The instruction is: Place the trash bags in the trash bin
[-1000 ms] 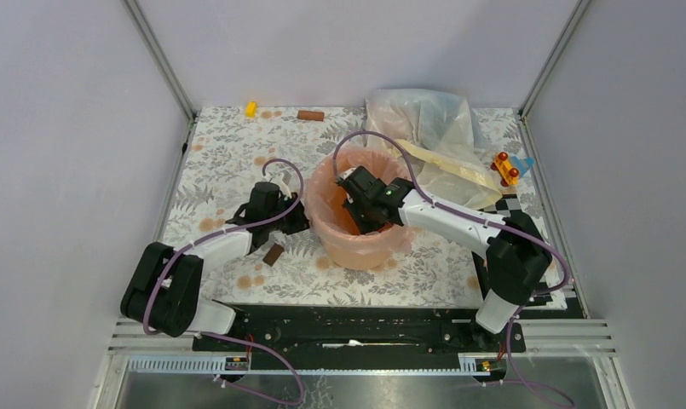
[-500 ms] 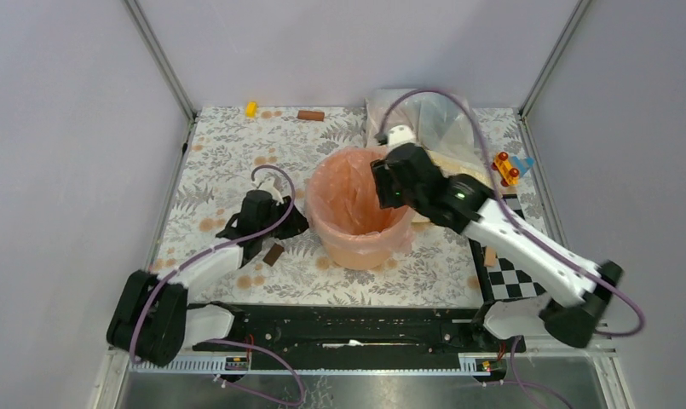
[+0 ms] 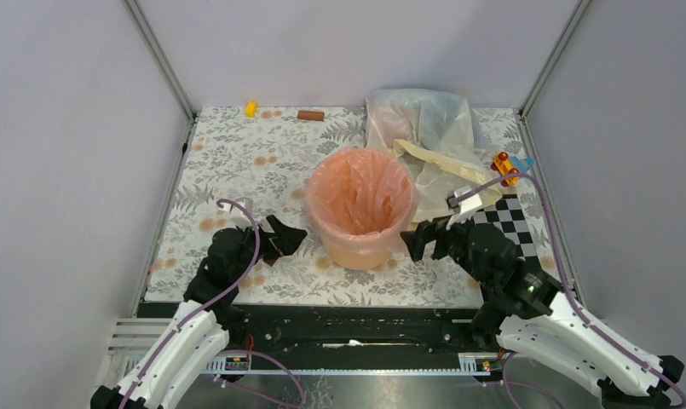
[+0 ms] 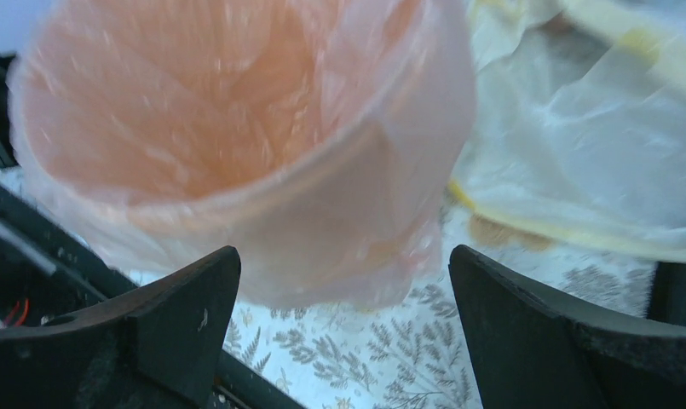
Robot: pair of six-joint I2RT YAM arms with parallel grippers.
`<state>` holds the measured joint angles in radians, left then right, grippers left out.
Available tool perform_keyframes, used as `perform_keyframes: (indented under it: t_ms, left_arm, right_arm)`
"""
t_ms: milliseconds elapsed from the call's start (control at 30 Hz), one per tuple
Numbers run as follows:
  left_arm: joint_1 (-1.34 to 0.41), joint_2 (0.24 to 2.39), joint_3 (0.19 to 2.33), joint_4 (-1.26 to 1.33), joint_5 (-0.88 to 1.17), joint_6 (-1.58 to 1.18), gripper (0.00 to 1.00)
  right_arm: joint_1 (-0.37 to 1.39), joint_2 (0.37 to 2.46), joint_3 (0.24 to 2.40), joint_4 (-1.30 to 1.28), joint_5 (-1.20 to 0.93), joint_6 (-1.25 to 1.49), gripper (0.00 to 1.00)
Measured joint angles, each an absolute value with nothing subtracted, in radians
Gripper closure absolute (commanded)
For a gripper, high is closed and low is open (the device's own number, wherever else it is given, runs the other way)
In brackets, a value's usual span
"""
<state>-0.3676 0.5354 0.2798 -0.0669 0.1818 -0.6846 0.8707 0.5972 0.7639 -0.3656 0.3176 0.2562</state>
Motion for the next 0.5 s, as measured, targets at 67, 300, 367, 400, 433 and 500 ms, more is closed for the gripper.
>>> perform_keyframes:
  t_ms: [67, 300, 367, 400, 433, 500]
  left_arm:
    - [-0.371, 0.496, 0.256, -0.074, 0.191, -0.699, 0.01]
    - [-0.373, 0.49, 0.219, -0.079, 0.193, -0.719, 0.01]
    - [-0.373, 0.49, 0.216, -0.082, 0.186, -0.723, 0.01]
    - [-0.373, 0.49, 0.215, -0.082, 0.179, -0.727, 0.01]
    - [-0.373, 0.49, 0.212, -0.081, 0.171, -0.733, 0.01]
    - [-0.373, 0.492, 0.204, -0.08, 0.152, -0.749, 0.01]
  right_arm:
    - [0.871, 0.551, 0.644, -0.298, 0.266, 0.271, 0.0]
    - [0.871, 0.547, 0.323, 0.028, 0.157, 0.32, 0.0]
    - [0.871, 0.605, 0.277, 0.153, 0.144, 0.321, 0.0]
    - [0.871, 0.644, 0.267, 0.205, 0.139, 0.321, 0.0]
    - [0.871, 0.708, 0.264, 0.272, 0.13, 0.318, 0.0]
    - [0.873, 0.854, 0.273, 0.403, 0.13, 0.306, 0.0]
